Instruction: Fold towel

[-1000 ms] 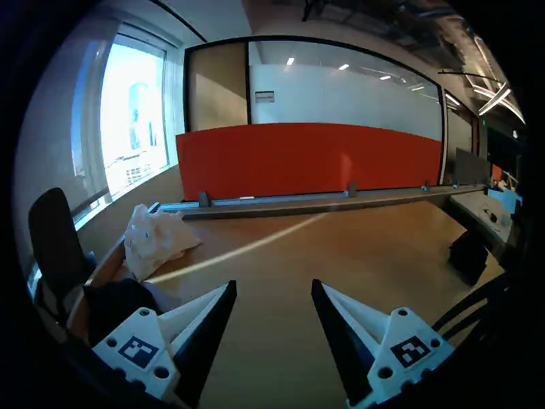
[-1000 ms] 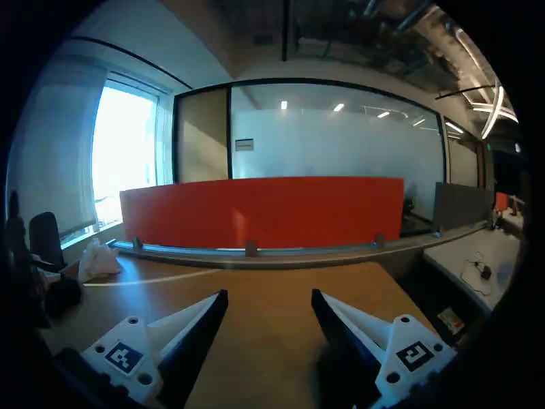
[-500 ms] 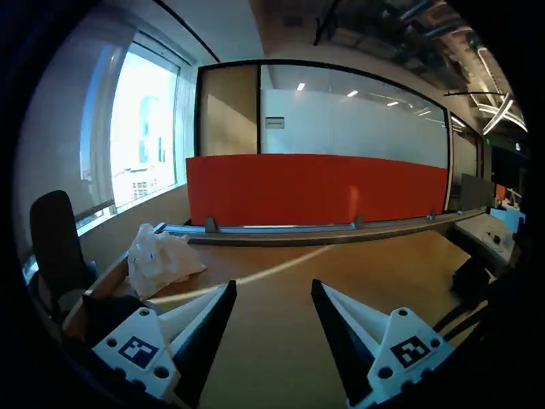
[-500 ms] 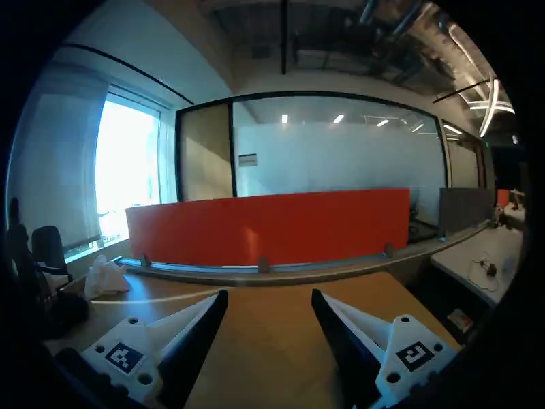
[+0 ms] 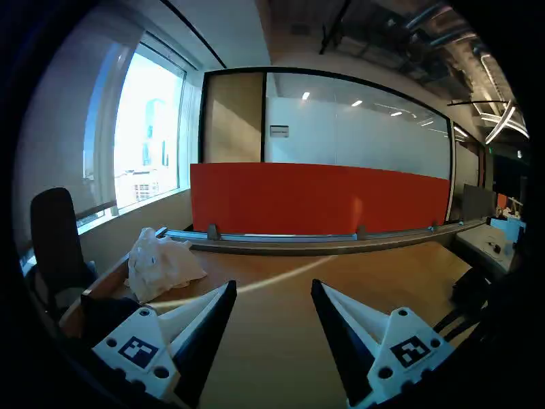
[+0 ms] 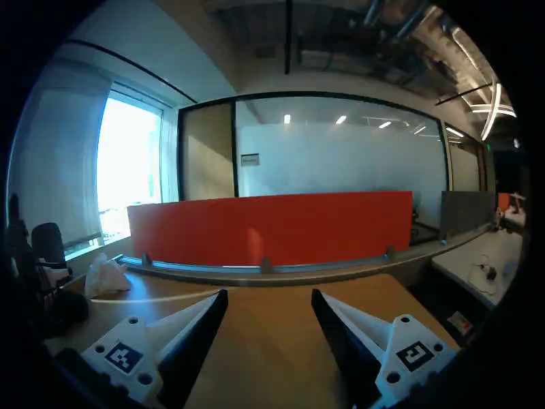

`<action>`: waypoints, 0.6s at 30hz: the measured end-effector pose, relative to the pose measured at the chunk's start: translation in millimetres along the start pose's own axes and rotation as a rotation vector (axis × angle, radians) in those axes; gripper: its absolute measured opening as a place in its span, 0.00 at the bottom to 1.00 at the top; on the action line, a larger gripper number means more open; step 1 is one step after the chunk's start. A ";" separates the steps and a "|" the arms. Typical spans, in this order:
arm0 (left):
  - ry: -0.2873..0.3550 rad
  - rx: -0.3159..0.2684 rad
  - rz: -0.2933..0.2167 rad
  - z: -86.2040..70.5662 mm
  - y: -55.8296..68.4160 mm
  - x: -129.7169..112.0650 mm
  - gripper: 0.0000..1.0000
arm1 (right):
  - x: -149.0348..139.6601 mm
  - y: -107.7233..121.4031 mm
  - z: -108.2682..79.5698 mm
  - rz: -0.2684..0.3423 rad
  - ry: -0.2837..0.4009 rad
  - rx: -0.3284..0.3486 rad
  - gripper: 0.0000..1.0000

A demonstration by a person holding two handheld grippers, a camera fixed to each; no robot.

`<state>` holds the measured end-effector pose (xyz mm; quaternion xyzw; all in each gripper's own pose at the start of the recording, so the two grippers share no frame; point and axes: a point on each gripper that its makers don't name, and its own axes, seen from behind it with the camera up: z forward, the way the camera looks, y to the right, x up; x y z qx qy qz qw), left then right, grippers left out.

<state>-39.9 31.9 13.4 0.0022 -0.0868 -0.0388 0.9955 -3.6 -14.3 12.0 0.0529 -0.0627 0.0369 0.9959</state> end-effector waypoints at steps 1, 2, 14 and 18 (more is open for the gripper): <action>0.002 0.000 -0.001 0.5 0.0 0.1 0.81 | 0.1 -0.8 0.1 0.001 -0.001 -0.001 0.95; 0.005 0.000 -0.003 1.0 0.1 0.1 0.81 | 0.2 -1.8 0.3 0.001 -0.003 -0.002 0.95; 0.064 0.008 0.066 4.3 -1.5 3.7 0.81 | 2.2 -19.2 -1.4 0.016 -0.023 0.005 0.95; 0.093 0.019 0.072 2.4 -5.8 2.7 0.81 | 6.8 -22.9 -3.1 0.031 -0.026 0.007 0.95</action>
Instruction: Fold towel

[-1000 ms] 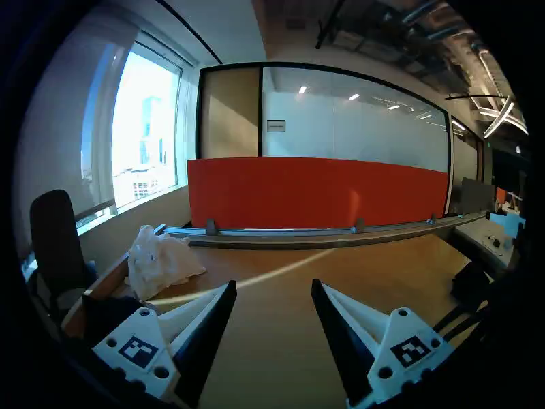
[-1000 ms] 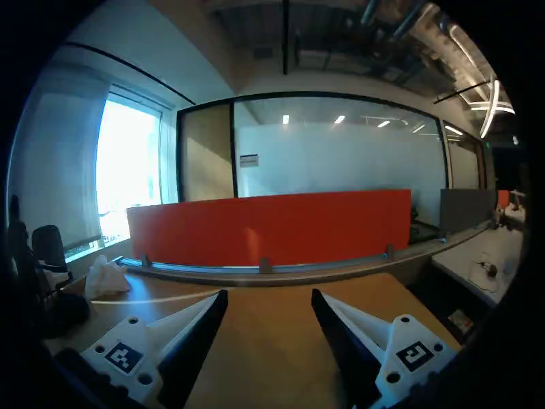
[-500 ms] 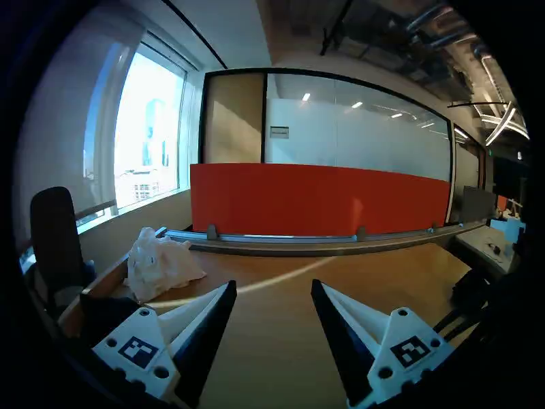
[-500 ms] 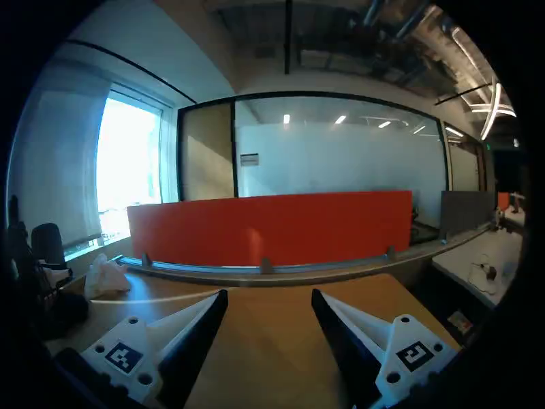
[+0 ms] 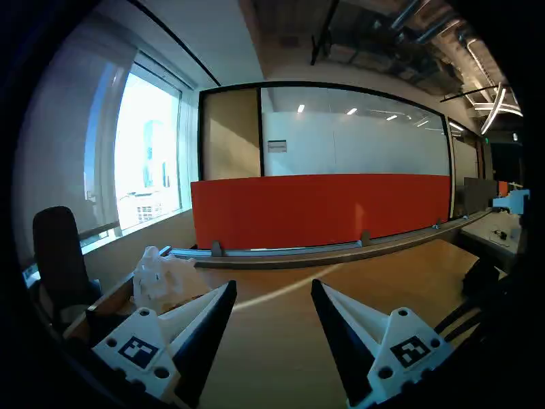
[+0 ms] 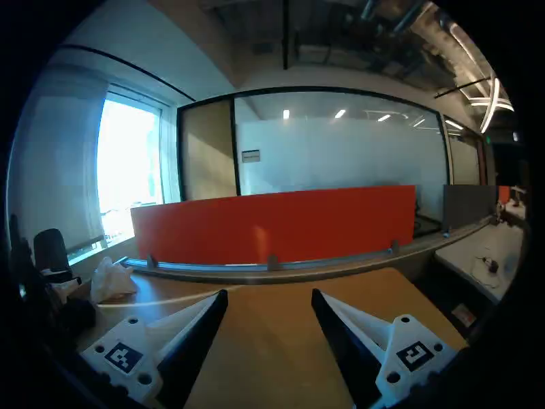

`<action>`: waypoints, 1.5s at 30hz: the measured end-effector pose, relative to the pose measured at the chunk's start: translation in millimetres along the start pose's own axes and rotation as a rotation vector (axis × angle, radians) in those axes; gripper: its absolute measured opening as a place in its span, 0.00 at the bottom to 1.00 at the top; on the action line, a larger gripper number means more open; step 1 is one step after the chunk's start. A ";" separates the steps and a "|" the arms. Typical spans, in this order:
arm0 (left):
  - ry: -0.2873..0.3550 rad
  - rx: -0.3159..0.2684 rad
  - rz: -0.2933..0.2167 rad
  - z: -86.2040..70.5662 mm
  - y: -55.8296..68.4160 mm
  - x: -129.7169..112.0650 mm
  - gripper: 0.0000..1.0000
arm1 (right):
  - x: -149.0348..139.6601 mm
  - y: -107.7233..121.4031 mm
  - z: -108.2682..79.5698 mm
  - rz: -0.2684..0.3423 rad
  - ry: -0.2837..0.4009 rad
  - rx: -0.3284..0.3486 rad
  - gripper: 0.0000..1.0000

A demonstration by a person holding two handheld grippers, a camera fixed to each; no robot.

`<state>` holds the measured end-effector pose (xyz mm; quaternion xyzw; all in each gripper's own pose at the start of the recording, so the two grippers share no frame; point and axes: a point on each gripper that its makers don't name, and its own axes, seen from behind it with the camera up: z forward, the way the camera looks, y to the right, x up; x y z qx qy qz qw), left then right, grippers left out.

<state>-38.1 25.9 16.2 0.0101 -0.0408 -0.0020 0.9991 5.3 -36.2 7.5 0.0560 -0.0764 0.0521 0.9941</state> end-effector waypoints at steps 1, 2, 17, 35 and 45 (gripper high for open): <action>0.006 0.002 0.003 -0.8 -1.7 -1.2 0.81 | 1.6 -0.6 -0.3 0.002 -0.001 0.000 0.95; 0.013 0.005 0.007 -1.7 -3.7 -2.6 0.80 | 3.3 -1.3 -0.7 0.003 -0.001 -0.001 0.95; 0.056 0.021 0.040 -10.8 -19.2 -56.6 0.80 | -0.9 -13.3 -4.1 0.013 0.008 -0.010 0.95; 0.096 0.003 -0.004 2.1 -18.2 -126.3 0.80 | -56.0 -22.5 9.2 -0.017 0.016 0.001 0.95; 0.091 0.006 -0.012 6.6 -19.6 -148.8 0.81 | -67.3 -20.6 16.5 -0.020 0.015 -0.001 0.95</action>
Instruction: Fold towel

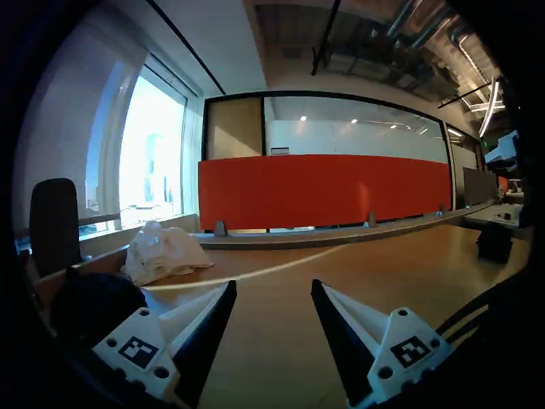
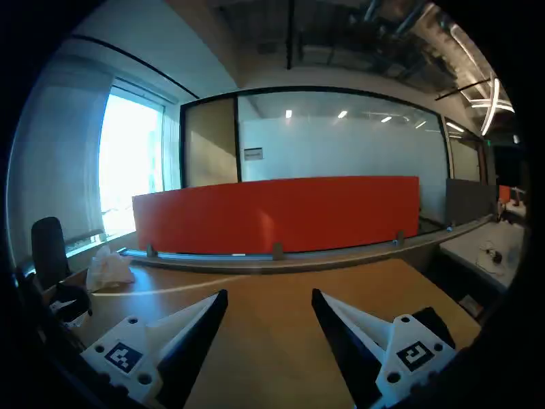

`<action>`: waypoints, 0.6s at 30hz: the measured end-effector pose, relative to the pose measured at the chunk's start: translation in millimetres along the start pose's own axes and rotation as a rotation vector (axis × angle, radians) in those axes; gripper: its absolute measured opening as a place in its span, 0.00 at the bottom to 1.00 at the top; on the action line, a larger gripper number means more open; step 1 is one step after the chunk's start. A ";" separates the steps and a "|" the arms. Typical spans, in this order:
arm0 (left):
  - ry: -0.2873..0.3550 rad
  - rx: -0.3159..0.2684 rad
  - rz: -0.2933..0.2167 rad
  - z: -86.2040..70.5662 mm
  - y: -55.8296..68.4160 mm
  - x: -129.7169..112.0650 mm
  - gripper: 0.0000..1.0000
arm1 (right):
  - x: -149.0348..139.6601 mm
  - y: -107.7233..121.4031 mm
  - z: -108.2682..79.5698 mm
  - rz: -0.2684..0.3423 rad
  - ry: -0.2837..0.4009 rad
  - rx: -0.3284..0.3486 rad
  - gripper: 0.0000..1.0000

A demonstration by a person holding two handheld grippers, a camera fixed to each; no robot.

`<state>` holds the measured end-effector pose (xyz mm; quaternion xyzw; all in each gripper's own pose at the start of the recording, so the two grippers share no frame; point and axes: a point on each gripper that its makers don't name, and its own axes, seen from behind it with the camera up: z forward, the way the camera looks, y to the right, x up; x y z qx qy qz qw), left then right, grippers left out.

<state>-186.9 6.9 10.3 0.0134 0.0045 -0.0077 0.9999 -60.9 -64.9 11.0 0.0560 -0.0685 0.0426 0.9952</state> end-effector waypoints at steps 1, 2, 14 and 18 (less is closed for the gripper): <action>0.002 0.001 -0.005 0.0 -0.6 -0.6 0.81 | -0.4 0.5 0.1 -0.001 0.000 0.000 0.95; 0.005 0.002 -0.010 0.1 -1.3 -1.3 0.81 | -0.8 1.0 0.2 -0.001 0.000 -0.001 0.95; 0.021 -0.003 -0.028 0.0 -2.6 -1.0 0.81 | -4.5 5.6 -1.4 -0.004 0.002 -0.005 0.95; 0.022 -0.005 -0.030 0.4 -2.0 -0.9 0.81 | -3.2 8.9 -2.2 -0.011 0.007 -0.007 0.95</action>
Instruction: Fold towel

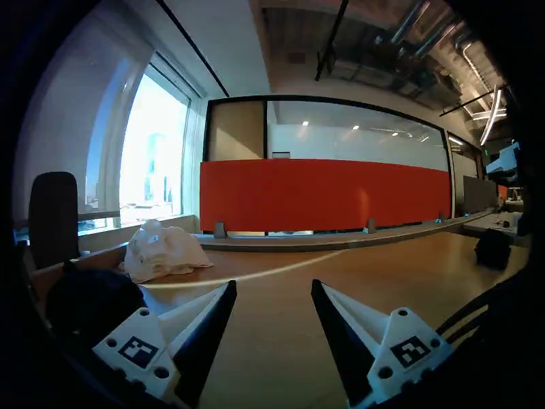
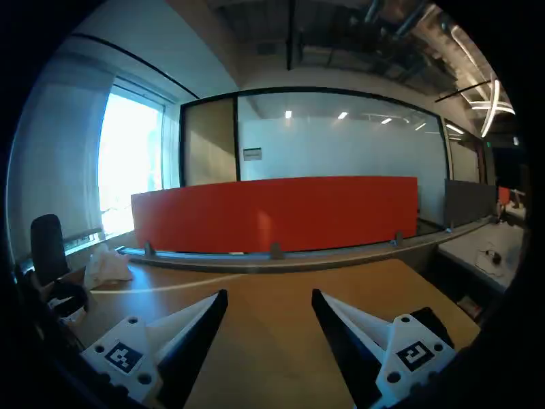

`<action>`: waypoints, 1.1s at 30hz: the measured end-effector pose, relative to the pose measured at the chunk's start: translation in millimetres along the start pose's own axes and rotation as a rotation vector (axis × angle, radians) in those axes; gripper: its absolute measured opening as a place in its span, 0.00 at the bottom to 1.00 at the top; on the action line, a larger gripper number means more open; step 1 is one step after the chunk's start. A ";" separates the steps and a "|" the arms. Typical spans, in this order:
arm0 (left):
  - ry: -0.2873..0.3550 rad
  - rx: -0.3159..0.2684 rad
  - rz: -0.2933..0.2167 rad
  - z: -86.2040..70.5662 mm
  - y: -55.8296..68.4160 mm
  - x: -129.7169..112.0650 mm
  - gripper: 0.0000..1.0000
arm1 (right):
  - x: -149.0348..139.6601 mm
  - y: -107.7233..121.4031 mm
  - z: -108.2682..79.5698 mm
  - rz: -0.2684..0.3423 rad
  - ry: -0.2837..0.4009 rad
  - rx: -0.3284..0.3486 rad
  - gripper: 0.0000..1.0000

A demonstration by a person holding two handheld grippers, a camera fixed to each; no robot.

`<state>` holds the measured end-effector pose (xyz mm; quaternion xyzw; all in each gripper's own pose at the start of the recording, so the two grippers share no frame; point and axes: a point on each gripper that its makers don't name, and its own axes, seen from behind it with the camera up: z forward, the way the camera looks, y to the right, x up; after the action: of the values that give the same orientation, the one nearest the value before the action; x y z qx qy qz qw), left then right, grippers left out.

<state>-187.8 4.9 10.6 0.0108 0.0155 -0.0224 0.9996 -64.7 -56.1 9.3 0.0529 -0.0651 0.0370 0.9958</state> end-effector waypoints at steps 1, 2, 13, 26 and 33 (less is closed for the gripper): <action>0.000 0.000 0.000 0.0 0.0 0.0 0.81 | 0.7 1.4 -0.1 -0.002 0.003 -0.002 0.95; 0.000 0.001 0.000 0.0 -0.1 -0.1 0.81 | 1.4 3.0 -0.3 -0.004 0.006 -0.003 0.95; 0.000 0.000 0.001 -0.2 0.6 -1.1 1.00 | 7.3 31.3 -3.4 -0.036 0.053 -0.044 0.95; 0.000 0.000 0.000 0.1 1.4 -1.1 1.00 | -17.7 46.4 2.5 -0.050 0.109 -0.065 0.95; 0.000 0.000 0.001 0.0 1.7 -1.1 1.00 | -45.7 50.6 8.9 -0.071 0.117 -0.070 0.95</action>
<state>-188.8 6.6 10.6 0.0111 0.0154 -0.0221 0.9996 -115.0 -9.9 17.0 0.0184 -0.0063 0.0023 0.9998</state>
